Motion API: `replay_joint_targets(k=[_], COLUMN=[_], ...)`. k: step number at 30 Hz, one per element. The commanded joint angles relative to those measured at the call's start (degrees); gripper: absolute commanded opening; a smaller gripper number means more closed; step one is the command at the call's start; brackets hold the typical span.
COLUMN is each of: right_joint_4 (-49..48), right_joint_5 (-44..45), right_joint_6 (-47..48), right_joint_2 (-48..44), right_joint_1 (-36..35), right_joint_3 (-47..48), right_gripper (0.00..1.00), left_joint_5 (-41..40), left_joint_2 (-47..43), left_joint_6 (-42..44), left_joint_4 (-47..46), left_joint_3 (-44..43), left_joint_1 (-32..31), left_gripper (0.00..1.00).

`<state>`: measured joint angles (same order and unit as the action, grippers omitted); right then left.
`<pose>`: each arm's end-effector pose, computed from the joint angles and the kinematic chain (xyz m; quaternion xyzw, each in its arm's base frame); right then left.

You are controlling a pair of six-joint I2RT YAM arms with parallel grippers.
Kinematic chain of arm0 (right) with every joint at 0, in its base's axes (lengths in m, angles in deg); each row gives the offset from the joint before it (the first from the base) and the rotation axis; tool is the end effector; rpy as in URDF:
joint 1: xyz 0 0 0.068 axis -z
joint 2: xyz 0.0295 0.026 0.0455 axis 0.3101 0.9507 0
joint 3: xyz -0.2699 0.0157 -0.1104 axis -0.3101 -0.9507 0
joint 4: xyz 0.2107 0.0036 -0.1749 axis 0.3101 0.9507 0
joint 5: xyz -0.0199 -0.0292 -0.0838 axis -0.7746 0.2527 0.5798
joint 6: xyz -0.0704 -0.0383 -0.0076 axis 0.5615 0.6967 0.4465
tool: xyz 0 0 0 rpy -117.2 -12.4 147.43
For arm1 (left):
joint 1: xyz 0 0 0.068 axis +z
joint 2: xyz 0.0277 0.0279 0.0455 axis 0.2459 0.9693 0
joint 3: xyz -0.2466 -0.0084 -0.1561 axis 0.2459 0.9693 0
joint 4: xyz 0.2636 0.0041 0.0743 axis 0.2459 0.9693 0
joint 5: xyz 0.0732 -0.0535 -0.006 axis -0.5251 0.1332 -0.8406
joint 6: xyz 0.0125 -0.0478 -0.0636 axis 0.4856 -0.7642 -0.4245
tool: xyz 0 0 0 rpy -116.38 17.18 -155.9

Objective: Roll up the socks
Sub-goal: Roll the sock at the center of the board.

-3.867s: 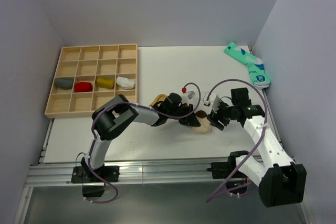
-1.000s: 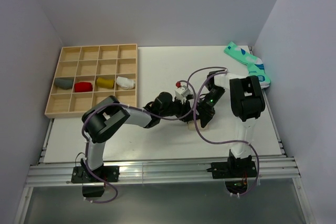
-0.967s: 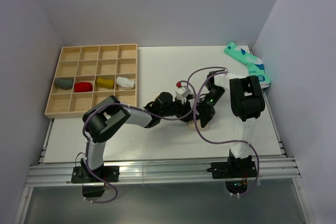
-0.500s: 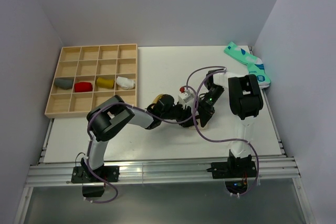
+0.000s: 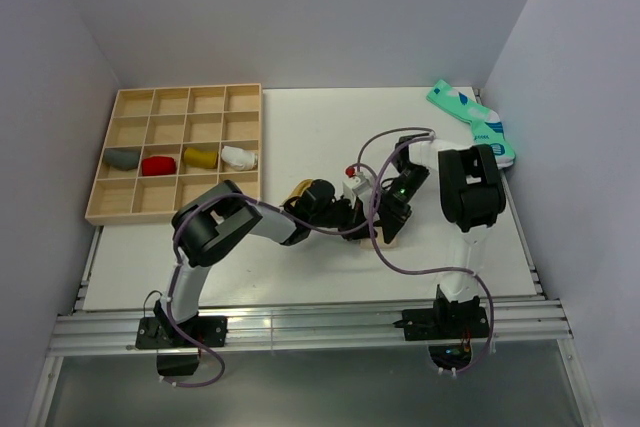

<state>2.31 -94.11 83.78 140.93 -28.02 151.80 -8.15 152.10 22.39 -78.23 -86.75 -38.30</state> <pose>0.3115 0.0974 0.1144 0.4482 -0.8086 -0.3735 0.0767 0.2496 -0.3833 0.1163 0.3225 0.7370 -0.5182 0.2904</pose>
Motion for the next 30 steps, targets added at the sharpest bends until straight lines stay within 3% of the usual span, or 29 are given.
replay_joint_targets(k=[1, 5, 11, 19, 30], right_joint_4=[-10.88, -18.26, -25.73, -31.28, -29.53], right_joint_5=[3.85, 6.49, 8.42, 9.04, 3.42], right_joint_6=[-2.86, -5.15, -8.05, -9.72, -7.97], right_joint_2=[-5.00, -11.68, -22.49, -33.04, -31.65], right_joint_1=[0.02, 0.02, 0.11, 0.46, 1.43], right_joint_3=[-3.78, -9.66, -15.47, -19.96, -17.15], right_gripper=[0.34, 0.50, 0.60, 0.67, 0.73], left_joint_5=[0.76, 0.77, 0.33, 1.55, 6.56], left_joint_2=[3.00, 4.33, 5.38, 6.53, 8.90], left_joint_6=[-1.81, -4.28, -6.39, -7.97, -10.17], left_joint_4=[2.25, 3.04, 7.51, 13.85, 18.42], left_joint_3=[-1.10, -0.58, -1.45, -4.52, -7.60], left_joint_1=[-0.55, -0.55, -0.11, 1.12, 3.57], left_gripper=[0.00, 0.00, 0.00, 0.00, 0.00])
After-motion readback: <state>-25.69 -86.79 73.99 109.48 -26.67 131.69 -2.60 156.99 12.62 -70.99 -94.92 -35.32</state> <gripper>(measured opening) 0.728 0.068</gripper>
